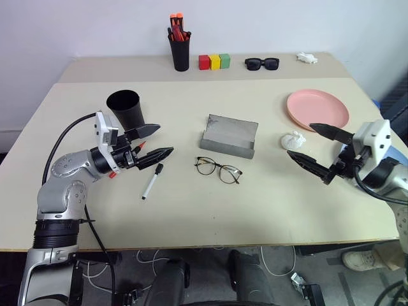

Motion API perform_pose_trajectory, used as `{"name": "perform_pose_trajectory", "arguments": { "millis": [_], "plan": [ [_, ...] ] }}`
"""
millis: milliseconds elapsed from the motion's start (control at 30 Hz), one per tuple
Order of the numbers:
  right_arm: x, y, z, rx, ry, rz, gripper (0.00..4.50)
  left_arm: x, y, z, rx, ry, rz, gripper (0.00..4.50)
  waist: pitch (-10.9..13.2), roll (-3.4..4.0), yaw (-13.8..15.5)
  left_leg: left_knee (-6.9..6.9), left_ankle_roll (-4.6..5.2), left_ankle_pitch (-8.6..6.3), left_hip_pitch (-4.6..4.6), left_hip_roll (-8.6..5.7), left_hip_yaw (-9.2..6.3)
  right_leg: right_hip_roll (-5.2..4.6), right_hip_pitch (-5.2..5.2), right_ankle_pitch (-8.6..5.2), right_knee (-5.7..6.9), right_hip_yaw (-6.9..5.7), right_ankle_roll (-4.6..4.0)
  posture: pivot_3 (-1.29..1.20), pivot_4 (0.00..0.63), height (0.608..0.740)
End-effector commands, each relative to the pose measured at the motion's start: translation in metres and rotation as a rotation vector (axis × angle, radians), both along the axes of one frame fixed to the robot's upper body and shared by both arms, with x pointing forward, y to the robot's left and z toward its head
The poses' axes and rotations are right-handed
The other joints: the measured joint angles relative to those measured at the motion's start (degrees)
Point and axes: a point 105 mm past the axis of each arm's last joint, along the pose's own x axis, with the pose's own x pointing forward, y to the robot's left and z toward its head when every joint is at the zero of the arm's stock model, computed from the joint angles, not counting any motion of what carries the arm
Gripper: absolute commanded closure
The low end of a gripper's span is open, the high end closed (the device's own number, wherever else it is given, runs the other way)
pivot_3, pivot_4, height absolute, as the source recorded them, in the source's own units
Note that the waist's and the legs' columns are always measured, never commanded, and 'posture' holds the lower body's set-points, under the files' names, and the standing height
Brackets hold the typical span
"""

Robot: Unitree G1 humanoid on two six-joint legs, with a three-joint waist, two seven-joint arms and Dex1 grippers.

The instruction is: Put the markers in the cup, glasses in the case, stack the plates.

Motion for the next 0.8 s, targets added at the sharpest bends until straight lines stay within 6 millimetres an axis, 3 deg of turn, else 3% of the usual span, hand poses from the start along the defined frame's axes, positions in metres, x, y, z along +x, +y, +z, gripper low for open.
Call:
{"name": "perform_pose_trajectory", "arguments": {
  "millis": [33,200,300,400,533,733,800],
  "plan": [
    [-0.003,0.003,0.011,-0.003,-0.065,-0.007,0.05,0.003,0.005,0.016,0.015,-0.051,-0.004,0.00,0.0,0.00,0.0,0.00,0.00,0.00,0.00,0.00,0.00,0.00,0.00,0.00,0.00,0.00,0.00,0.00,0.150,0.740],
    [0.000,0.007,0.012,-0.006,-0.084,-0.003,0.05,0.005,0.011,0.017,0.024,-0.053,0.013,0.00,0.0,0.00,0.0,0.00,0.00,0.00,-0.01,-0.01,0.01,-0.01,0.00,0.00,-0.02,0.01,0.01,0.00,0.150,0.740],
    [0.003,0.015,0.013,-0.002,-0.099,0.027,0.05,0.002,0.025,0.018,0.036,-0.054,0.042,0.00,0.0,0.00,-0.1,0.00,0.00,0.00,0.00,0.00,0.01,0.00,0.00,0.00,-0.01,0.00,0.01,0.00,0.150,0.740],
    [0.009,0.026,0.006,-0.011,-0.099,0.079,0.05,-0.004,0.034,0.020,0.047,-0.052,0.085,0.00,0.0,0.00,-0.3,-0.02,0.00,0.00,0.01,0.02,0.01,0.01,-0.01,0.00,0.00,0.00,0.01,0.00,0.150,0.740],
    [0.013,0.051,0.000,0.013,-0.100,0.147,0.05,-0.015,0.052,0.009,0.048,0.011,0.148,0.00,0.0,0.02,-0.2,-0.02,0.01,-0.01,0.00,0.02,0.01,0.00,-0.02,0.00,-0.01,0.00,0.01,0.00,0.150,0.740],
    [0.001,0.072,-0.008,-0.006,-0.046,0.271,0.05,-0.004,0.075,-0.001,0.052,0.076,0.321,0.00,0.0,-0.01,0.4,0.03,0.00,0.00,-0.05,0.00,-0.07,-0.01,-0.01,-0.01,0.00,-0.04,0.00,0.00,0.150,0.740],
    [-0.005,0.083,-0.012,0.013,-0.034,0.319,0.05,0.004,0.082,-0.013,0.113,0.132,0.420,0.00,0.0,-0.02,0.2,0.02,0.00,0.00,-0.04,0.00,-0.07,0.00,-0.01,0.00,0.00,-0.04,0.01,0.00,0.150,0.740]
  ]
}}
